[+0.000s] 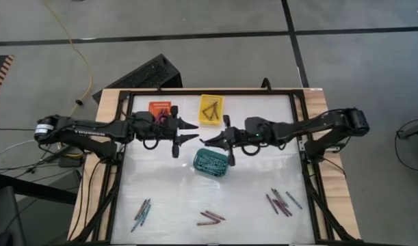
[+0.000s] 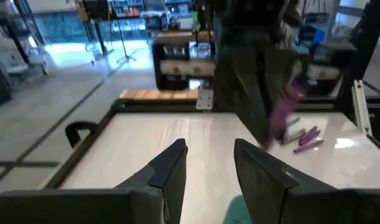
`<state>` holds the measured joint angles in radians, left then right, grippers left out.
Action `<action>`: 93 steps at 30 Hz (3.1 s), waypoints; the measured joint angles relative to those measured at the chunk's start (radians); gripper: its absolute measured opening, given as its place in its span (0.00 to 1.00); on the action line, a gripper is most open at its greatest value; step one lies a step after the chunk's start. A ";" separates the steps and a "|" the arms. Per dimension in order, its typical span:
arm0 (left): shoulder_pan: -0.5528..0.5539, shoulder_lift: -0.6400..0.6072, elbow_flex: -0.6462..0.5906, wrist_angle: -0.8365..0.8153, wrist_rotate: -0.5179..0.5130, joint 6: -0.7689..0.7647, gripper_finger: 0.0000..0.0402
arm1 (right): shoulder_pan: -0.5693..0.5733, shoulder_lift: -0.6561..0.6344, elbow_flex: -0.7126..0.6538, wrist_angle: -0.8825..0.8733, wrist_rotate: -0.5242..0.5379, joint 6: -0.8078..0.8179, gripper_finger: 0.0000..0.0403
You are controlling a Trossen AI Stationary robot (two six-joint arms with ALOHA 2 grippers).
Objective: Sort crayons
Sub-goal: Put the violet crayon into the orange bin
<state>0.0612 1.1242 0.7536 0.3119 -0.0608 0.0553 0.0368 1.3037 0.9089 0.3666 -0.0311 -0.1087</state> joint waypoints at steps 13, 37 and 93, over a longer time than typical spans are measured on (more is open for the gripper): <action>0.098 -0.050 0.000 -0.017 0.129 -0.014 0.31 | -0.019 0.061 0.064 0.016 -0.012 -0.031 0.00; 0.077 -0.042 0.000 0.073 0.195 -0.077 0.31 | -0.092 0.059 0.066 0.061 -0.019 -0.030 0.00; 0.052 0.103 0.001 0.263 0.132 -0.072 0.31 | -0.095 0.059 0.064 0.034 -0.048 -0.005 0.00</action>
<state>0.1135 1.2270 0.7544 0.5747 0.0708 -0.0166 -0.0586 1.3632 0.9733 0.4008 -0.0791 -0.1136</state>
